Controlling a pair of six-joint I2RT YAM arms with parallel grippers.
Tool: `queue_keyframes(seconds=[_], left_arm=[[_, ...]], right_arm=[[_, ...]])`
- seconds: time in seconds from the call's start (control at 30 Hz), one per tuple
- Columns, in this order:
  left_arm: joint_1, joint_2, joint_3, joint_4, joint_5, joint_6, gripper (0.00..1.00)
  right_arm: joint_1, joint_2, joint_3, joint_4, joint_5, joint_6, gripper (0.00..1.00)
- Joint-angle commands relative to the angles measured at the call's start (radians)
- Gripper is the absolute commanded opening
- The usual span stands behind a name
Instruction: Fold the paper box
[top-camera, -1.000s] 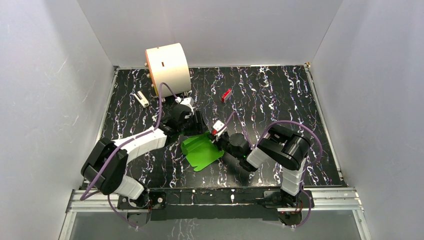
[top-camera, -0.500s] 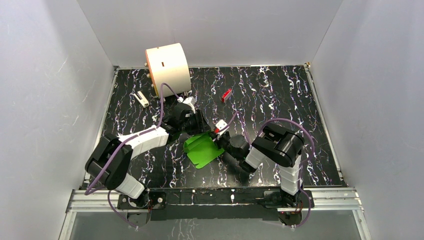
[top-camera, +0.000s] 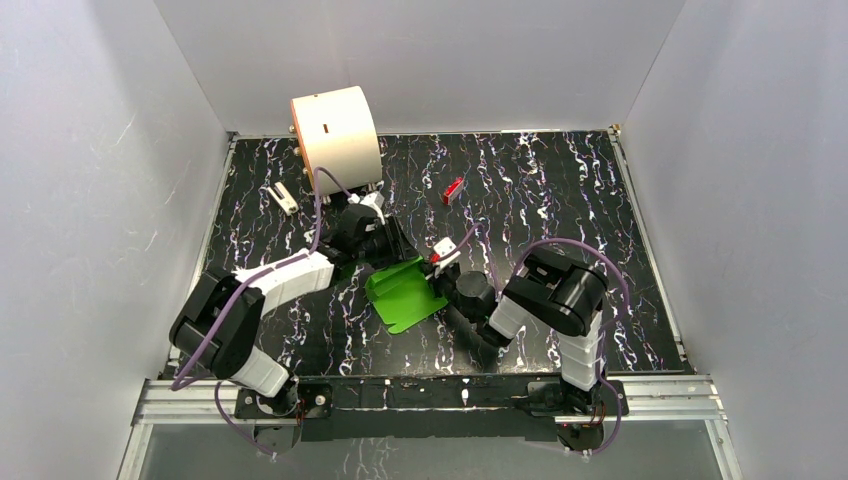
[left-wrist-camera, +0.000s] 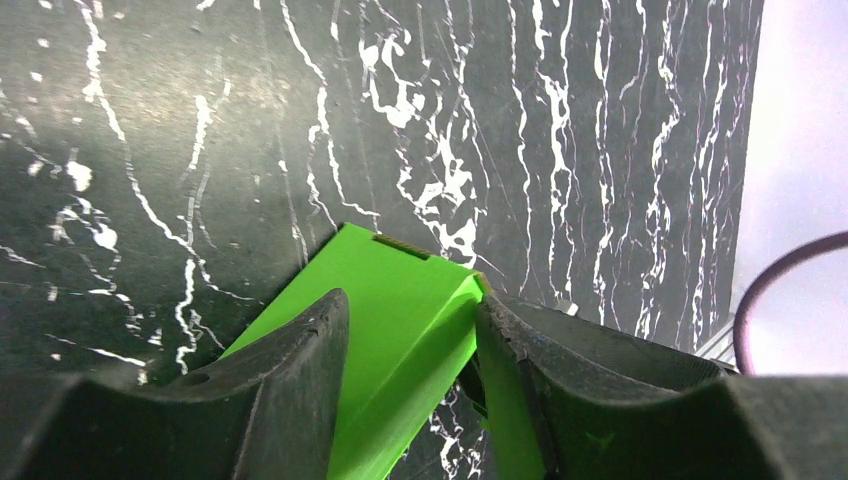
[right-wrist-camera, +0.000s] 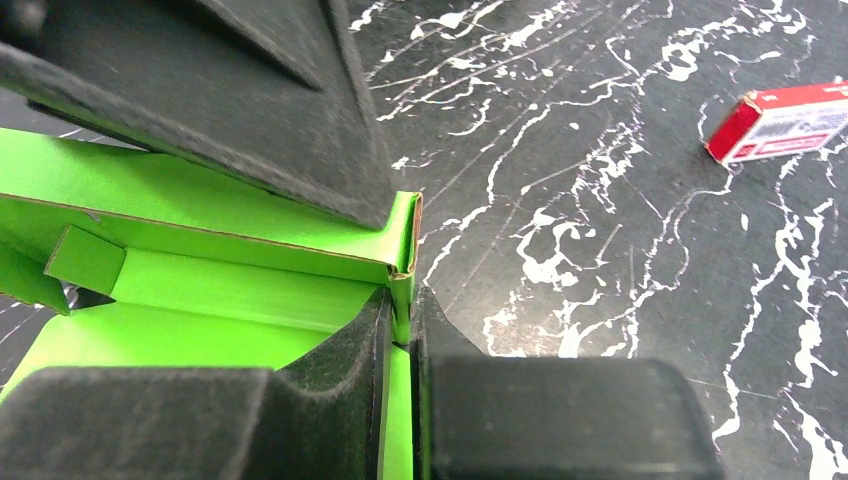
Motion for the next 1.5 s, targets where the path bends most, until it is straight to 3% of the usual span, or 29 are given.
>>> queue_keyframes(seconds=[0.0, 0.1, 0.3, 0.9, 1.17, 1.47], left_arm=[[0.051, 0.038, 0.01, -0.101, 0.021, -0.005, 0.47], [0.064, 0.07, 0.017, -0.087, 0.053, -0.013, 0.47], [0.065, 0.119, 0.032, -0.069, 0.11, -0.01, 0.45], [0.07, 0.132, 0.002, -0.034, 0.133, -0.016, 0.39], [0.07, 0.098, -0.033, -0.018, 0.151, -0.028, 0.38], [0.069, 0.07, -0.1, 0.046, 0.217, -0.084, 0.38]], right_arm=[[-0.012, -0.053, 0.043, -0.076, 0.158, 0.005, 0.06], [-0.008, -0.053, 0.055, -0.092, 0.162, 0.007, 0.07], [-0.008, -0.001, 0.032, 0.06, 0.021, -0.046, 0.21], [-0.041, -0.003, 0.029, 0.105, -0.093, -0.04, 0.31], [-0.05, 0.012, 0.029, 0.124, -0.026, -0.023, 0.26], [-0.049, 0.031, 0.035, 0.156, 0.175, 0.008, 0.16]])
